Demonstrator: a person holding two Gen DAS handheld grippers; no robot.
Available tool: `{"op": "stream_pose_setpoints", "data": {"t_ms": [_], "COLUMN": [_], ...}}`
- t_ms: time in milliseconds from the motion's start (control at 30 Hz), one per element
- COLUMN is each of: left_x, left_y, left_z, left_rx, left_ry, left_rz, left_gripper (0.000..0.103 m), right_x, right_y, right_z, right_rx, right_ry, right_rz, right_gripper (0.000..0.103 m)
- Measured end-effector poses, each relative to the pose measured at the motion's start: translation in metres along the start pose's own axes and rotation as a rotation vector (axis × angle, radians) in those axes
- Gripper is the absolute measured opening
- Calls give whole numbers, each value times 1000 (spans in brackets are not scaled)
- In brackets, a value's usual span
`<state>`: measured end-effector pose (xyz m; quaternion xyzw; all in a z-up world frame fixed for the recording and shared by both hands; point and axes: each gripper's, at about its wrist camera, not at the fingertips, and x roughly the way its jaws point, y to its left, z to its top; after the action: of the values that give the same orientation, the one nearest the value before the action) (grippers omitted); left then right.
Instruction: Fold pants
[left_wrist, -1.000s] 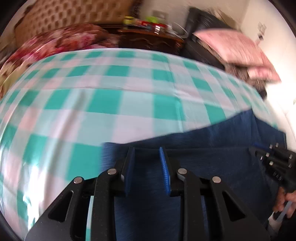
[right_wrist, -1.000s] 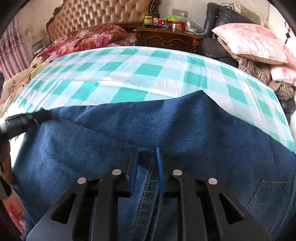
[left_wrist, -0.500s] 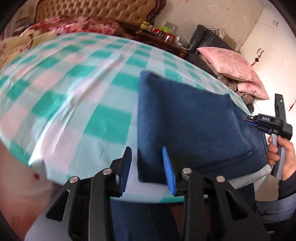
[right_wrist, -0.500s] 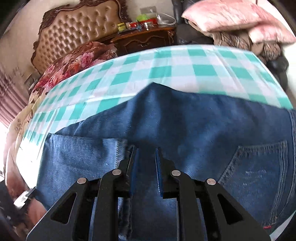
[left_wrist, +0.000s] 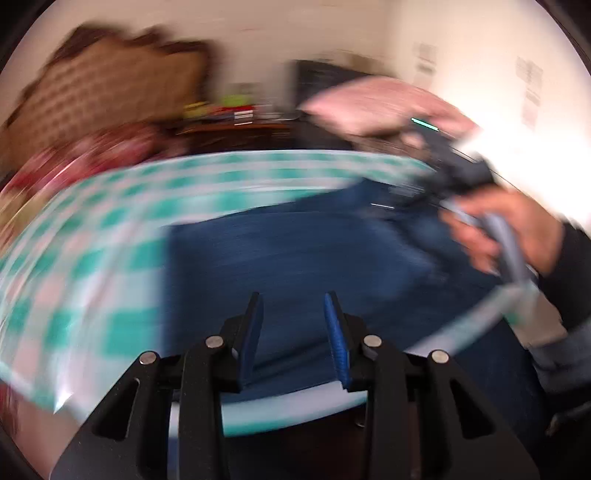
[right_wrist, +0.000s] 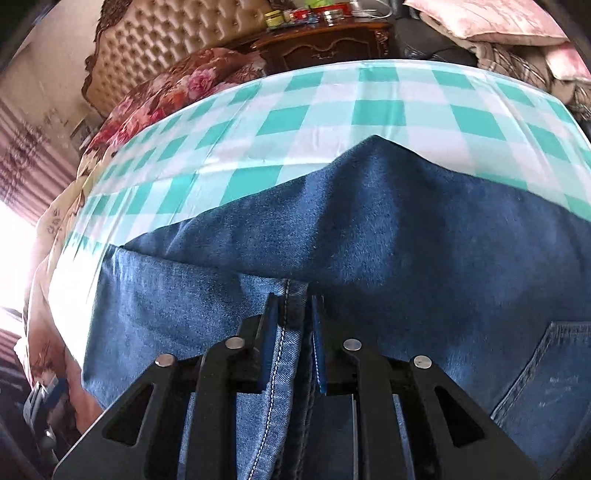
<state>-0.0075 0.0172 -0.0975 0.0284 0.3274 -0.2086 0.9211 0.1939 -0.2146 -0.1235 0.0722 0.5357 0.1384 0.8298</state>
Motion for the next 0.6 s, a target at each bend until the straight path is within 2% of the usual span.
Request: {"op": "stream_pose_setpoints", "data": {"t_ms": [67,100,200,300,333,400,500,567,600], "left_x": [20,30,53,72,75,86,94,98,93], "left_y": [-48,-69,-104,-128,-130,-135,-140,-142,-142], "left_z": [5,6,6,2,1,-3,-8,-6,-3], "left_rx": [113,172,257,357,366,400,439,435,435], "left_ry": [2,1,6,24,25,41,52,53,35], "left_rz": [-98,-119,-143,-106,-95,-22,18,62,67], "left_gripper": [34,34,35,37,39,41,42,16,14], "right_x": [1,1,0,1,1,1,1,1,-2], "right_y": [-1,-2,-4,-7,-8,-9,-7,-4,-2], "right_z": [0,0,0,2,2,2,2,3,3], "right_rx": [-13,-23,-30,-37,-38,-43,-65,-74,-78], "right_ry": [5,7,16,25,27,28,24,21,14], "right_rz": [12,19,33,52,58,66,55,44,36], "right_gripper": [15,15,15,15,15,15,15,14,11]}}
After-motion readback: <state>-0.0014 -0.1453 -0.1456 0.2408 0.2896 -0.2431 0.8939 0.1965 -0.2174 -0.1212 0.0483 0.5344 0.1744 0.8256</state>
